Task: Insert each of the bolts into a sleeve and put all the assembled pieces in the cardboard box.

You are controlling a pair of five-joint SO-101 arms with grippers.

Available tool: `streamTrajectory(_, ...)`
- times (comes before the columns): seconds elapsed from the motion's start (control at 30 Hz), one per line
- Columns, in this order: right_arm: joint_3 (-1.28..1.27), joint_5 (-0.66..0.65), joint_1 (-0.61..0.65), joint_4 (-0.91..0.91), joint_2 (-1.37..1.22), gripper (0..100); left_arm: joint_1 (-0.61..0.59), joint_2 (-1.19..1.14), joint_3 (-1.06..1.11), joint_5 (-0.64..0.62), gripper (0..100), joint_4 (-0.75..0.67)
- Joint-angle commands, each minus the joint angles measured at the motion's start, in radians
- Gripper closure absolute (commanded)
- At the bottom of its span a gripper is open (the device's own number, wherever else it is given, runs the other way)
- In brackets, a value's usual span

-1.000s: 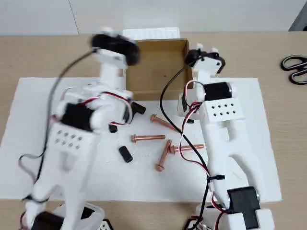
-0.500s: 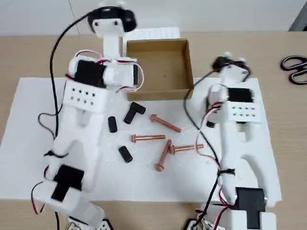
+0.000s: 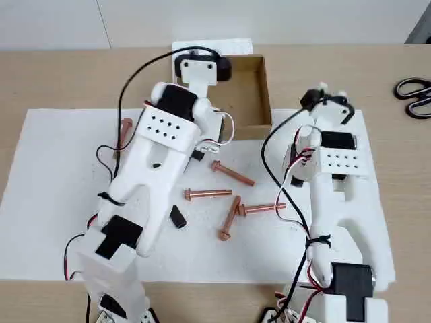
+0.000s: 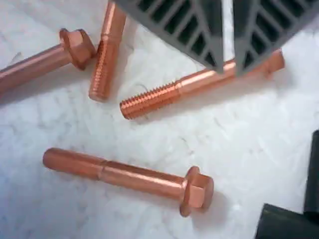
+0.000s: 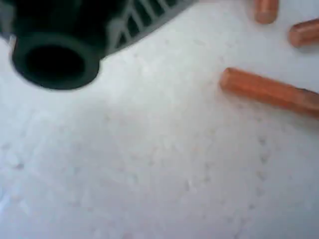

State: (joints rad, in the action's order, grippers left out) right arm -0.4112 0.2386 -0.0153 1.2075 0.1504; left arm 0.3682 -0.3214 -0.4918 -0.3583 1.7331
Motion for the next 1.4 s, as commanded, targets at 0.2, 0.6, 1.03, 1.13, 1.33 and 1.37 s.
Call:
streamTrajectory(0.2,-0.005,-0.011,-0.012,-0.035,0.015,99.3,0.023,-0.06,0.007,-0.199,99,-0.08)
streamTrajectory(0.6,-0.002,-0.011,-0.134,-0.033,0.018,99.3,0.038,-0.253,-0.021,-0.698,99,-0.216)
streamTrajectory(1.03,-0.002,-0.011,-0.157,-0.031,0.015,99.3,0.195,-0.264,-0.268,-1.074,97,-0.133)
streamTrajectory(1.13,-0.002,-0.011,-0.157,-0.028,0.015,99.3,0.193,-0.261,-0.272,-1.112,92,-0.101)
streamTrajectory(1.33,-0.002,-0.011,-0.157,-0.028,0.015,99.3,0.152,-0.262,-0.269,-1.234,84,-0.048)
streamTrajectory(1.37,-0.002,-0.011,-0.157,-0.03,0.015,99.3,0.144,-0.262,-0.269,-1.234,83,-0.048)
